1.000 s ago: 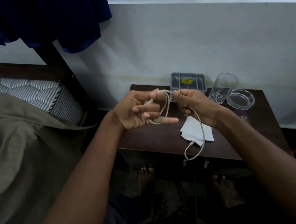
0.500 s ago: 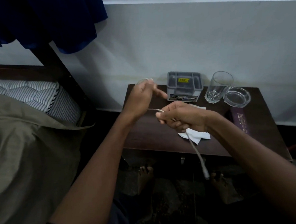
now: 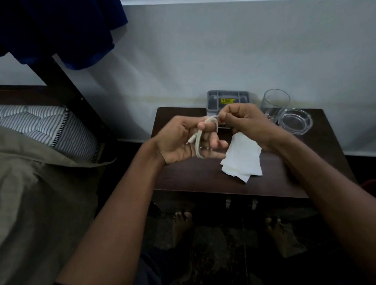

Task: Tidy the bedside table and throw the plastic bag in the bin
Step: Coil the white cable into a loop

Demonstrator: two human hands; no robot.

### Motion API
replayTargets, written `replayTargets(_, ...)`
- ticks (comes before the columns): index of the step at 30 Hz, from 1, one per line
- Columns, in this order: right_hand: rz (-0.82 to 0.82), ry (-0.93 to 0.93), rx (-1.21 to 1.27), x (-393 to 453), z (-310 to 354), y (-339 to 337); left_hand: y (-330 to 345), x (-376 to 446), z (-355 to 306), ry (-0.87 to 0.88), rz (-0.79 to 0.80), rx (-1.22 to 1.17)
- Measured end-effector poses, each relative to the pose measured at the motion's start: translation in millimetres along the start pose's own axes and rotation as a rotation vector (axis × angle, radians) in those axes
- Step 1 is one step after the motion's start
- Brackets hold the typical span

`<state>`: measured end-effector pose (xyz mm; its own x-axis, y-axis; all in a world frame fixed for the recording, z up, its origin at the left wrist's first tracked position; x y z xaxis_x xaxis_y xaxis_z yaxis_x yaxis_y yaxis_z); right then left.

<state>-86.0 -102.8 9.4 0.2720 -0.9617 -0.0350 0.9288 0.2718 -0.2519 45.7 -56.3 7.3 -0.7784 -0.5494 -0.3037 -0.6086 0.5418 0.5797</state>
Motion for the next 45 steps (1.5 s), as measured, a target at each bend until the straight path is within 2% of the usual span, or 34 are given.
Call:
replayTargets(3, 0.073, 0.041, 0.089, -1, -6, 27, 10, -3, -16, 0.097, 0.125, -0.277)
replayTargets(5, 0.121, 0.095, 0.106, -5, -13, 40, 7, -3, -24, 0.161, 0.133, -0.375)
replayTargets(10, 0.208, 0.208, 0.156, -14, -18, 55, -27, 5, -26, 0.223, -0.058, -0.496)
replayTargets(13, 0.225, 0.245, 0.094, -16, -20, 58, -37, 10, -29, 0.303, -0.179, -0.545)
replayTargets(16, 0.229, 0.232, -0.044, -20, -18, 61, -42, 12, -32, 0.348, -0.319, -0.471)
replayTargets(20, 0.106, -0.022, -0.500, -15, 1, 51, -48, 13, -33, 0.323, -0.454, -0.285)
replayTargets(23, -0.114, -0.110, -0.810, -17, 18, 34, -57, 14, -31, 0.260, -0.546, -0.150)
replayTargets(24, -0.197, -0.117, -0.843, -19, 23, 25, -58, 16, -30, 0.225, -0.542, -0.123)
replayTargets(25, -0.250, -0.101, -0.830, -21, 24, 17, -57, 17, -28, 0.183, -0.516, -0.110)
replayTargets(27, -0.243, 0.016, -0.661, -19, 10, 1, -51, 19, -24, 0.102, -0.428, -0.101)
replayTargets(30, -0.184, 0.263, -0.003, -20, -21, -6, -42, 20, -21, 0.029, -0.359, -0.044)
replayTargets(32, -0.158, 0.310, 0.279, -22, -20, -4, -40, 21, -16, 0.002, -0.368, -0.001)
replayTargets(37, -0.040, 0.294, 0.502, -20, -10, 13, -33, 26, -14, 0.036, -0.341, -0.068)
replayTargets(41, -0.208, 0.096, 0.635, -16, 4, -4, -24, 29, -13, 0.027, -0.254, -0.191)
replayTargets(45, -0.317, -0.112, 0.563, -18, 15, -16, -23, 34, -7, 0.001, -0.223, -0.280)
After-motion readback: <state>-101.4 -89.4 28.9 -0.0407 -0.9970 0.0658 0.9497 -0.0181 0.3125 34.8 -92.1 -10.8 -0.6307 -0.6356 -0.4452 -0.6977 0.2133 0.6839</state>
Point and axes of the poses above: each hand's wrist, its own x-axis towards the middle knuckle, its own y-axis out of the palm, z = x × y, the point moved 9 cm from there along x, towards the middle knuckle, and after that the axes turned 1 degree about x, right-handed, at the moved point
